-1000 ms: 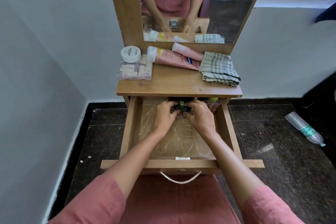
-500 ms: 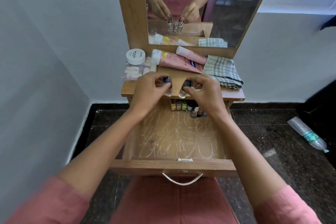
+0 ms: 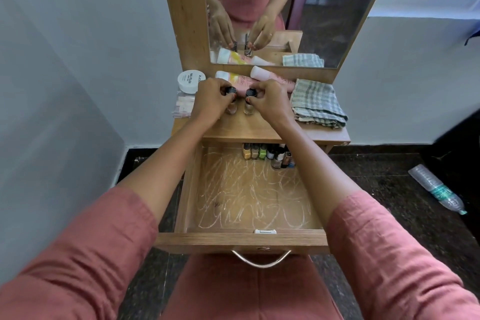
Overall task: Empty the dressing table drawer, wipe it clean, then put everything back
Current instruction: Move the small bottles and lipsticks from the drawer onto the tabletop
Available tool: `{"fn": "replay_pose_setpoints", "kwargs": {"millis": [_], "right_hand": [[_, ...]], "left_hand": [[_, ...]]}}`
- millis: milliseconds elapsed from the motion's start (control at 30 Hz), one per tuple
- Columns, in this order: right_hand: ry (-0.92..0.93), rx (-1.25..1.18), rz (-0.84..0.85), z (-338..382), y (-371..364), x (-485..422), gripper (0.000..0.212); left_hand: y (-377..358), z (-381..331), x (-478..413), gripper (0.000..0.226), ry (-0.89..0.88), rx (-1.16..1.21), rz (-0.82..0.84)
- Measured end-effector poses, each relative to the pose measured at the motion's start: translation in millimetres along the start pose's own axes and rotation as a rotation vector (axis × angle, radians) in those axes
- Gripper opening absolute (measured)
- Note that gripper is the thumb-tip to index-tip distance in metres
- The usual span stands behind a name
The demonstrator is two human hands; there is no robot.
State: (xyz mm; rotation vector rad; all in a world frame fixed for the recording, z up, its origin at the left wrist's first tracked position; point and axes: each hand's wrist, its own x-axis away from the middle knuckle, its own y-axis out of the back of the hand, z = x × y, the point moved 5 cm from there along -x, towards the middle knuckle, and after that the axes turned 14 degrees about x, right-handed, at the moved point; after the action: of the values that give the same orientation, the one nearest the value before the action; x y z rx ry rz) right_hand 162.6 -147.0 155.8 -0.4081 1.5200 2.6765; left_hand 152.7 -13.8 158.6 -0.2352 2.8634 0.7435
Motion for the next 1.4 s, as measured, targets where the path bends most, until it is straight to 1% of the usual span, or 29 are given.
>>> {"fn": "replay_pose_setpoints", "kwargs": {"millis": [133,300,500,733,900,1133,1267,1400], "right_hand": [[0.011,-0.001,0.003,3.8,-5.0,-6.2,0.025],[0.019,-0.036,0.011,9.3,-9.3,-11.4,0.021],[0.027,-0.056,0.003,12.5,-13.3,-12.3,0.022],[0.012,-0.091,-0.013,7.9,-15.3,-11.7,0.025],[0.015,-0.081,-0.006,8.1,-17.1,-10.5,0.022],[0.025,-0.012,0.004,3.9,-6.5,-7.6,0.037],[0.015,-0.002,-0.029,-8.9,8.6,-1.7,0.029],[0.008,0.006,-0.029,-26.8,27.9,19.0,0.017]], "left_hand": [[0.9,-1.3,-4.1,0.024,-0.013,-0.045,0.019],[0.3,-1.6,-7.4,0.021,-0.028,-0.105,0.061],[2.1,-1.5,-7.5,0.024,-0.035,-0.157,0.068],[2.6,-3.5,-4.5,0.028,-0.041,-0.148,0.057],[3.2,-4.9,-2.1,0.03,-0.041,-0.138,0.042],[6.3,-10.6,0.9,0.038,-0.06,-0.131,0.015],[4.9,-21.5,12.3,0.032,-0.14,-0.101,-0.012],[-11.0,-32.8,36.2,0.028,-0.226,-0.037,0.035]]}}
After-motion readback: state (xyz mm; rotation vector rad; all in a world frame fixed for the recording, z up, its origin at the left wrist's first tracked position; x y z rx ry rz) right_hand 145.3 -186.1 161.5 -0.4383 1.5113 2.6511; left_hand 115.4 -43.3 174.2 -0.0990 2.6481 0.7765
